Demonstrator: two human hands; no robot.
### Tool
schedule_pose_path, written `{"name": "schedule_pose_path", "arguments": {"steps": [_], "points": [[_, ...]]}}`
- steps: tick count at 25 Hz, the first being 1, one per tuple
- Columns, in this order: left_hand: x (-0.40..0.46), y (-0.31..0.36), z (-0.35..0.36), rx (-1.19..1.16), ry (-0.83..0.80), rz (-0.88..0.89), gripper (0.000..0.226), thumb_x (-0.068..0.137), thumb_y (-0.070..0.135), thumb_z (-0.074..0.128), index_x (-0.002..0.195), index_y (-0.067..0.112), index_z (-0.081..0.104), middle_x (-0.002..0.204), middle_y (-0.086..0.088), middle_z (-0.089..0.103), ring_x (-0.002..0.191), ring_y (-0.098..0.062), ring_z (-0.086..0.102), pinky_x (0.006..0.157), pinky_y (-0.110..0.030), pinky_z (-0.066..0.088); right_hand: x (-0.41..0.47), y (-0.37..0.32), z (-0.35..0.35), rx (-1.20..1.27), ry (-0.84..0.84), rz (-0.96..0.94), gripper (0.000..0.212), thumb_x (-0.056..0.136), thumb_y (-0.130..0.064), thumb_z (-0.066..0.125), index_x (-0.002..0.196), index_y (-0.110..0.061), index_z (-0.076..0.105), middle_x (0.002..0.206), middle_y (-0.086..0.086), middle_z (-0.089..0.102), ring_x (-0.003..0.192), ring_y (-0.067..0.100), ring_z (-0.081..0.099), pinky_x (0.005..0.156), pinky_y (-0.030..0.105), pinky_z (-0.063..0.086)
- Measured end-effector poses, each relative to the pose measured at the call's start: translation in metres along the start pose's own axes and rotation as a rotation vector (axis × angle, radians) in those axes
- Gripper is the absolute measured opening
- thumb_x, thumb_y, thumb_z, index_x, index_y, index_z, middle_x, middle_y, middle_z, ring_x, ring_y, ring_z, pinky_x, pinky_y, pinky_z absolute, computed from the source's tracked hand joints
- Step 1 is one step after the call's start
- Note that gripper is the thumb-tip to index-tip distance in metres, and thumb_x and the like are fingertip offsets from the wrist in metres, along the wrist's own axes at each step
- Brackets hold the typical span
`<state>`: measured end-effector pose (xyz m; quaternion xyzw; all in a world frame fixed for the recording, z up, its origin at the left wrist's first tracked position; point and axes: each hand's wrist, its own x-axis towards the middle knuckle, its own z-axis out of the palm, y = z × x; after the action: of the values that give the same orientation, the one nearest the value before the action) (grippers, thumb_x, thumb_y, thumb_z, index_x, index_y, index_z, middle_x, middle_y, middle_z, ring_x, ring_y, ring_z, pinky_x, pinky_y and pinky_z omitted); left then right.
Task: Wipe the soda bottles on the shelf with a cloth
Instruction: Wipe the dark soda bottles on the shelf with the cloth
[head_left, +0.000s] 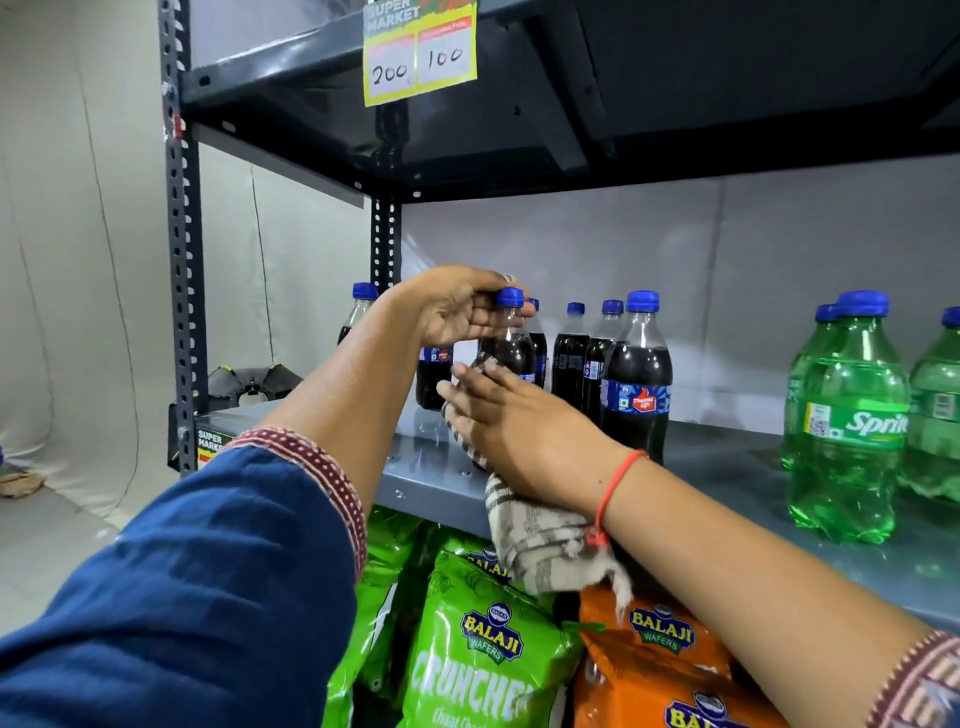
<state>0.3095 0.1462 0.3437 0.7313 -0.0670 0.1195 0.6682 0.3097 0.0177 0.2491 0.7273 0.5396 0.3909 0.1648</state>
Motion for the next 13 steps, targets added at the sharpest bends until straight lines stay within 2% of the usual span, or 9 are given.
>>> {"name": "schedule_pose_path", "arguments": {"steps": [2, 6, 9, 11, 13], "points": [[-0.0014, 0.0004, 0.0003, 0.01, -0.006, -0.007, 0.022, 0.09, 0.017, 0.043, 0.091, 0.004, 0.06, 0.067, -0.004, 0.074, 0.067, -0.013, 0.07, 0.063, -0.021, 0.056, -0.0006, 0.0058, -0.005, 0.037, 0.043, 0.033, 0.042, 0.095, -0.011, 0.035, 0.136, -0.008, 0.03, 0.154, 0.009, 0.014, 0.14, 0.029, -0.001, 0.113, 0.041, -0.005], [-0.0027, 0.0016, 0.0012, 0.001, 0.014, -0.001, 0.02, 0.09, 0.016, 0.043, 0.093, 0.003, 0.059, 0.065, -0.005, 0.074, 0.064, -0.014, 0.07, 0.055, -0.021, 0.055, 0.0012, 0.006, -0.0042, -0.04, -0.112, -0.105, 0.043, 0.094, -0.012, 0.038, 0.136, -0.008, 0.03, 0.154, 0.007, 0.016, 0.141, 0.026, 0.0, 0.113, 0.039, -0.003], [-0.0033, 0.0016, 0.0012, 0.013, 0.013, -0.004, 0.02, 0.09, 0.016, 0.043, 0.094, 0.004, 0.059, 0.066, -0.005, 0.074, 0.065, -0.014, 0.07, 0.057, -0.021, 0.055, 0.0019, 0.0058, -0.0061, 0.003, -0.026, -0.02, 0.044, 0.093, -0.011, 0.041, 0.136, -0.009, 0.032, 0.153, 0.007, 0.018, 0.141, 0.027, 0.001, 0.113, 0.04, -0.003], [-0.0028, 0.0018, 0.0009, 0.013, 0.018, -0.002, 0.02, 0.09, 0.016, 0.043, 0.093, 0.004, 0.059, 0.066, -0.005, 0.074, 0.064, -0.014, 0.07, 0.058, -0.021, 0.056, 0.002, 0.0033, -0.0058, -0.035, -0.106, -0.056, 0.043, 0.094, -0.012, 0.038, 0.137, -0.009, 0.03, 0.153, 0.007, 0.016, 0.141, 0.025, 0.0, 0.113, 0.04, -0.003], [-0.0024, 0.0017, 0.0016, 0.012, 0.022, -0.004, 0.021, 0.09, 0.016, 0.043, 0.092, 0.004, 0.059, 0.065, -0.004, 0.074, 0.064, -0.014, 0.07, 0.059, -0.021, 0.056, 0.0015, 0.0049, -0.0049, -0.032, -0.095, -0.084, 0.042, 0.093, -0.011, 0.039, 0.135, -0.009, 0.034, 0.153, 0.007, 0.02, 0.141, 0.025, 0.001, 0.113, 0.039, -0.001]]}}
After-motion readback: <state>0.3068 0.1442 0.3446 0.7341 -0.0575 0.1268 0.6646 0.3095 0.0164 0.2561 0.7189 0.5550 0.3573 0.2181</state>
